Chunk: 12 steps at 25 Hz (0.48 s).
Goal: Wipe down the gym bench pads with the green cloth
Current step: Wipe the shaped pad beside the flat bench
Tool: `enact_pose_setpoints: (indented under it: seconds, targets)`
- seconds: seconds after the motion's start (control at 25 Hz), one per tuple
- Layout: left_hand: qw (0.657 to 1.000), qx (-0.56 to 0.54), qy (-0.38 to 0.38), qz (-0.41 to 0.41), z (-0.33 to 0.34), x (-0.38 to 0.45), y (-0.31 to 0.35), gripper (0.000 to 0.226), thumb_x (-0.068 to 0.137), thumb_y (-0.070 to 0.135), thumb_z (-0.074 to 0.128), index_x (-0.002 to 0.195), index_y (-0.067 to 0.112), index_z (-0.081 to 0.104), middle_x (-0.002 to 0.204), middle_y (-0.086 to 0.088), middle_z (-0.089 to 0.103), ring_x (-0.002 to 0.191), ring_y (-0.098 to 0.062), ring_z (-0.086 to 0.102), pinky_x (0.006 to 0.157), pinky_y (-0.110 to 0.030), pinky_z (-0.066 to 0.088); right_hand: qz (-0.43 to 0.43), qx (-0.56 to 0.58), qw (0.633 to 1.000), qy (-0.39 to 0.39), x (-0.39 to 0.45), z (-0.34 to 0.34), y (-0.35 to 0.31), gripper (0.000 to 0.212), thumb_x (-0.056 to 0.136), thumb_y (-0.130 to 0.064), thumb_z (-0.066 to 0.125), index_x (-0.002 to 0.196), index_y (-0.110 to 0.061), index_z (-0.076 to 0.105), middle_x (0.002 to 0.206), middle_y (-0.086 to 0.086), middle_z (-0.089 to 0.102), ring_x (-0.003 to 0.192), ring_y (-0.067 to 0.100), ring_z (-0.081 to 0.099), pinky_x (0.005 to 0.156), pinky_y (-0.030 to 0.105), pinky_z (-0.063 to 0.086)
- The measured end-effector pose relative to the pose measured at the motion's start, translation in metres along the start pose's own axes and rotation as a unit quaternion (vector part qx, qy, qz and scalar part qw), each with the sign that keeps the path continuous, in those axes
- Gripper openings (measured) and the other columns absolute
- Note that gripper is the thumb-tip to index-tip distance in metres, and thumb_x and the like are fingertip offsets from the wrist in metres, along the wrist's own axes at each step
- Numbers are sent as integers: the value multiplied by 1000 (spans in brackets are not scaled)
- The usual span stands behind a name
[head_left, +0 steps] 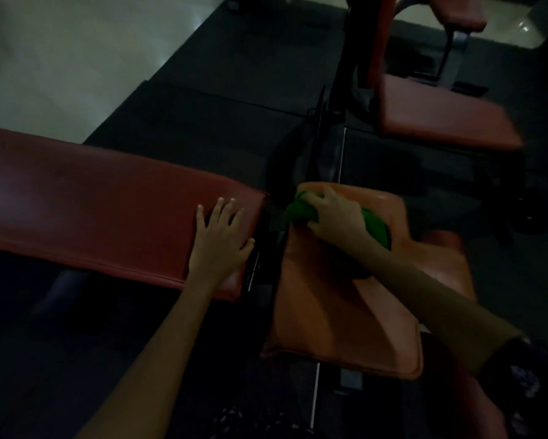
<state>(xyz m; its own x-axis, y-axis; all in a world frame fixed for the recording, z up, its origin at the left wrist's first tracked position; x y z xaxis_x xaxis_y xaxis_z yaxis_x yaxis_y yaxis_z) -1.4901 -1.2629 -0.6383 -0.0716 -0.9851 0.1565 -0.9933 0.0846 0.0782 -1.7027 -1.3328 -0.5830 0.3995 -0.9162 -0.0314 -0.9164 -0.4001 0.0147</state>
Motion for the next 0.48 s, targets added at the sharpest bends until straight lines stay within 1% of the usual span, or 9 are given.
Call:
enact_pose_setpoints:
  seconds: [0.08, 0.16, 0.2, 0.24, 0.32, 0.36, 0.44, 0.48]
  targets:
    - [1000, 1, 4, -6, 1, 0, 1, 69, 78, 50, 34, 126, 5, 56, 139, -17, 48, 133, -34, 40, 105, -62, 24, 103, 29, 994, 37, 6, -5, 45, 47, 88, -30, 56, 133, -26, 44, 120, 14, 48, 99, 35, 57, 73, 36, 44]
    - [1000, -6, 3, -9, 0, -2, 2, 70, 80, 50, 33, 128, 5, 54, 141, -17, 46, 134, -34, 38, 106, -61, 23, 216, 71, 971, 68, -1, -7, 92, 49, 87, -30, 56, 134, -25, 45, 119, 17, 50, 101, 38, 56, 81, 41, 45]
    - [1000, -5, 5, -9, 0, -3, 3, 70, 80, 50, 33, 129, 5, 53, 141, -17, 45, 134, -35, 38, 106, -62, 22, 255, 93, 960, 70, -9, -6, 109, 50, 87, -30, 57, 135, -25, 45, 120, 18, 51, 102, 39, 56, 83, 42, 45]
    - [1000, -1, 6, -9, 0, -4, 3, 70, 81, 50, 32, 129, 4, 53, 141, -17, 45, 134, -35, 38, 106, -62, 22, 275, 109, 953, 68, -14, -4, 117, 50, 86, -30, 58, 135, -24, 45, 119, 19, 53, 103, 39, 56, 84, 42, 45]
    - [1000, 5, 3, -5, -1, -4, 4, 70, 81, 50, 32, 129, 3, 54, 141, -18, 46, 133, -36, 39, 105, -63, 24, 274, 97, 954, 70, -18, -2, 109, 49, 86, -29, 58, 133, -22, 47, 115, 19, 55, 100, 37, 57, 82, 39, 45]
    - [1000, 7, -1, -5, -2, -5, 4, 70, 81, 50, 32, 129, 3, 54, 140, -19, 46, 133, -36, 39, 104, -63, 24, 259, 79, 959, 80, -18, -1, 95, 47, 85, -29, 58, 131, -20, 49, 112, 17, 56, 96, 35, 58, 80, 38, 46]
    - [1000, 4, -8, -6, -3, -4, 4, 70, 82, 50, 32, 129, 3, 53, 141, -19, 45, 133, -36, 38, 105, -63, 23, 200, 55, 975, 81, -23, -2, 60, 42, 84, -31, 57, 124, -20, 53, 105, 11, 60, 83, 24, 58, 72, 32, 47]
    - [1000, 5, -11, -6, -3, -4, 4, 70, 83, 50, 33, 130, 3, 52, 142, -19, 44, 135, -36, 36, 106, -63, 21, 168, 60, 982, 59, -30, -2, 39, 41, 84, -31, 58, 123, -20, 53, 108, 9, 59, 79, 20, 55, 68, 29, 43]
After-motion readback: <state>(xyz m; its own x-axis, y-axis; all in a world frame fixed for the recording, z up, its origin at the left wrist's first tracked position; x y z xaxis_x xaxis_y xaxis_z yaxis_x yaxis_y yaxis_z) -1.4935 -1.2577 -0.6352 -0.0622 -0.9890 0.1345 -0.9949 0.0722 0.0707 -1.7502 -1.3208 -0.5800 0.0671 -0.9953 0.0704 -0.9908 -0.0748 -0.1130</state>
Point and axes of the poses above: each hand's wrist, its own x-axis towards the middle knuckle, its own z-axis out of the palm, y = z × x, the point moved 1 cm from there along x, towards the middle knuckle
